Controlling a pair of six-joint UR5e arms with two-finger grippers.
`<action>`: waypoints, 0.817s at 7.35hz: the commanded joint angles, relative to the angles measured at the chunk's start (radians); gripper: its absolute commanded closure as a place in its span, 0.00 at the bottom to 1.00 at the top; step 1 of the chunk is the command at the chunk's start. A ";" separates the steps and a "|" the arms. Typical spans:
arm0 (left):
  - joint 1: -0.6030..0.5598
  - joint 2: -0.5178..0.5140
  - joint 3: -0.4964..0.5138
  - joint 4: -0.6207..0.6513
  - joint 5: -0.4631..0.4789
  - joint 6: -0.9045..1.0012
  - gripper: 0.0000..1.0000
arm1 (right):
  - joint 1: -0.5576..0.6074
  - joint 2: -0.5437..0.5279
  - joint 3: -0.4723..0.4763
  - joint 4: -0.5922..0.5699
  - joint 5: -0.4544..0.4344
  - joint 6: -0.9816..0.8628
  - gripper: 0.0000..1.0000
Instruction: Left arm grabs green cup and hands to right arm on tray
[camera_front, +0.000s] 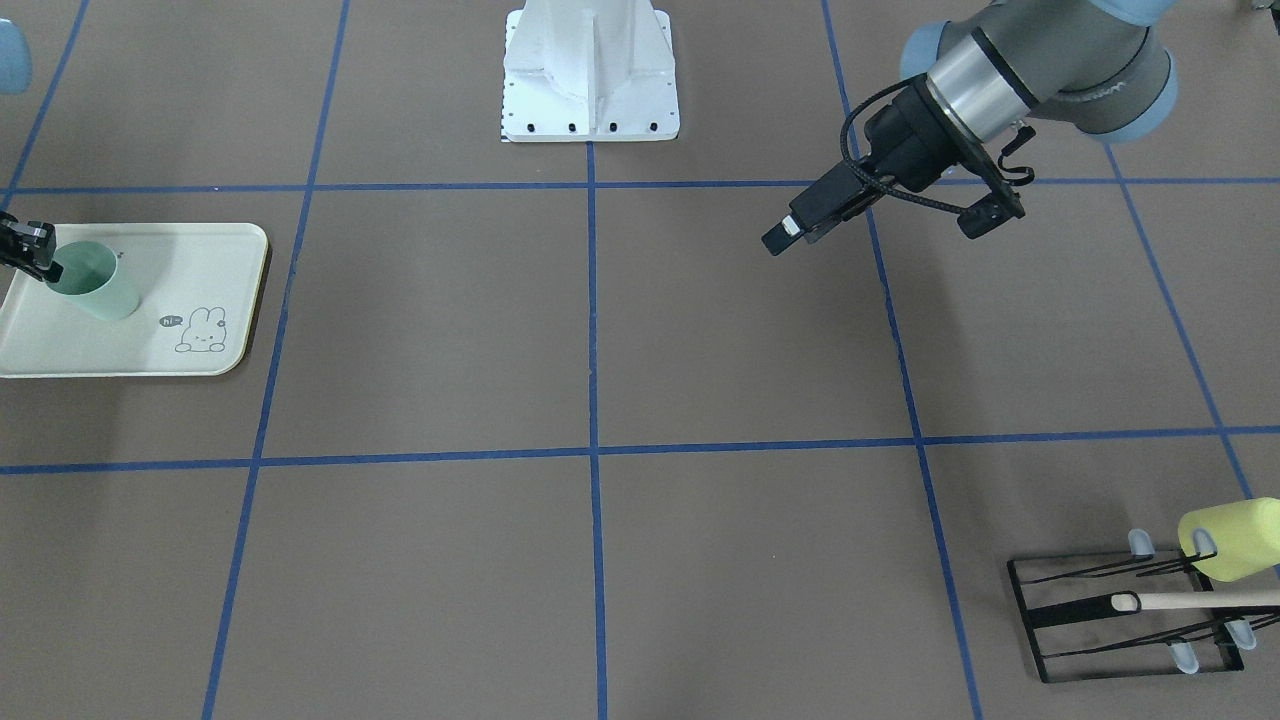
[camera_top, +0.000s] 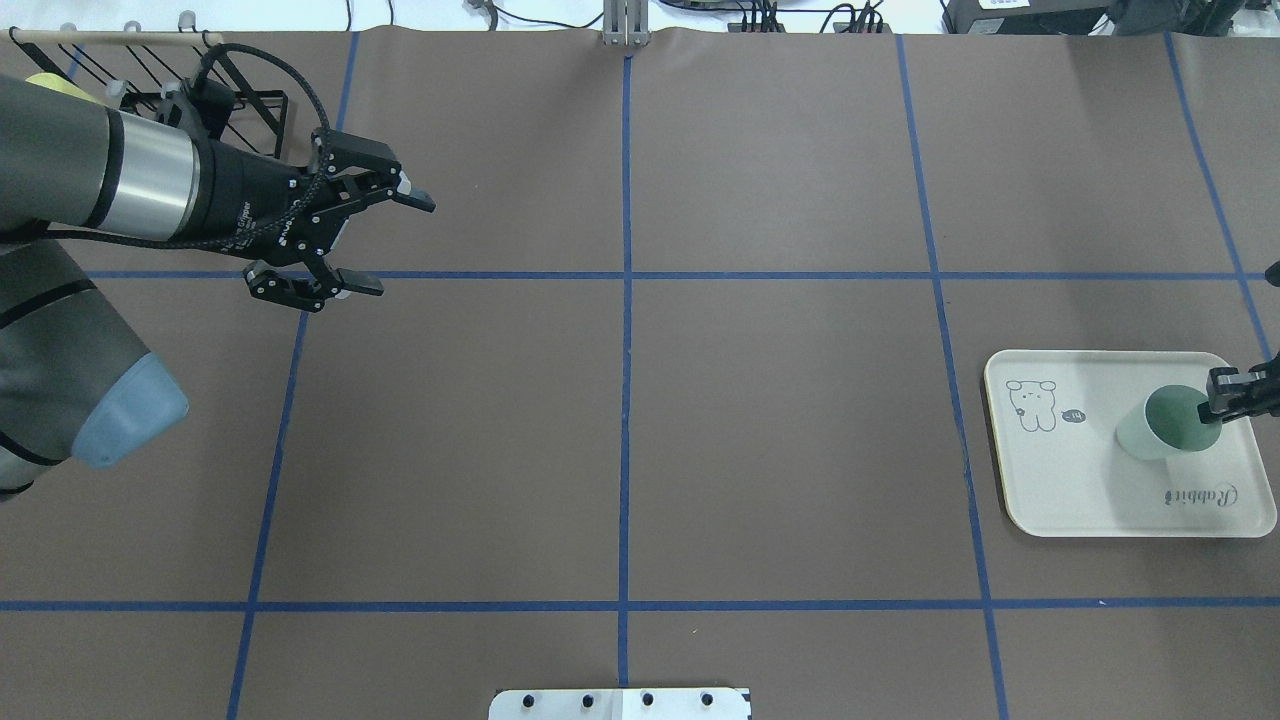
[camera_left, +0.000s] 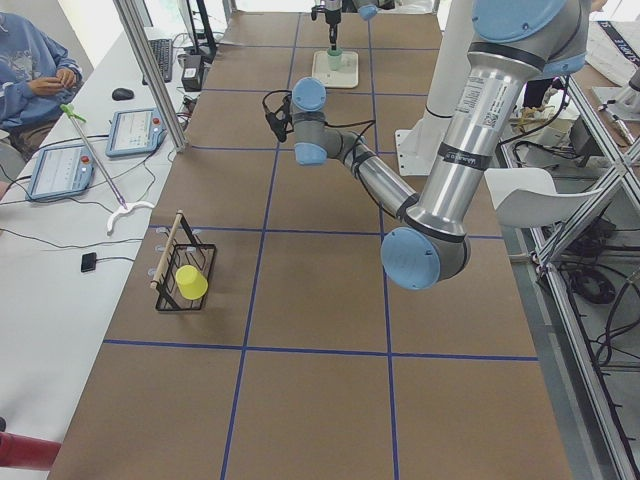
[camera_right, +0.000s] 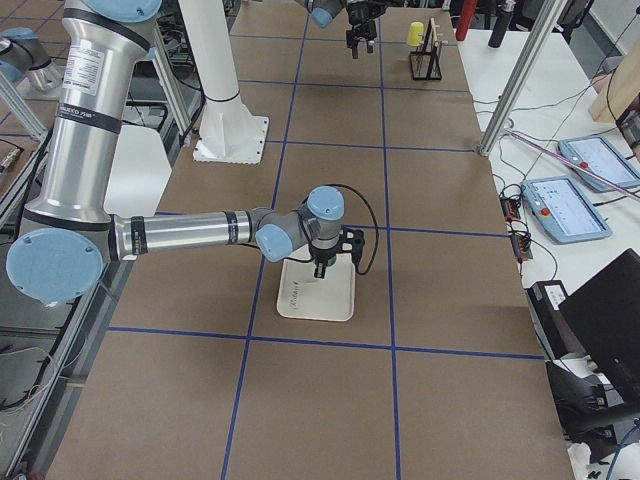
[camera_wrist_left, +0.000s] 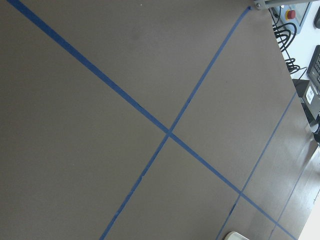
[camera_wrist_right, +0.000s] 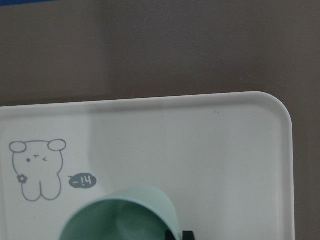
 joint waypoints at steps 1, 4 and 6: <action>-0.002 -0.001 -0.005 0.001 0.000 0.000 0.00 | 0.000 0.004 -0.004 0.000 0.000 0.000 0.00; -0.005 -0.001 -0.003 0.004 0.002 0.000 0.00 | 0.066 -0.007 0.080 0.000 0.018 -0.005 0.00; -0.069 0.002 -0.005 0.135 -0.091 0.210 0.00 | 0.156 -0.001 0.113 0.000 0.069 -0.036 0.00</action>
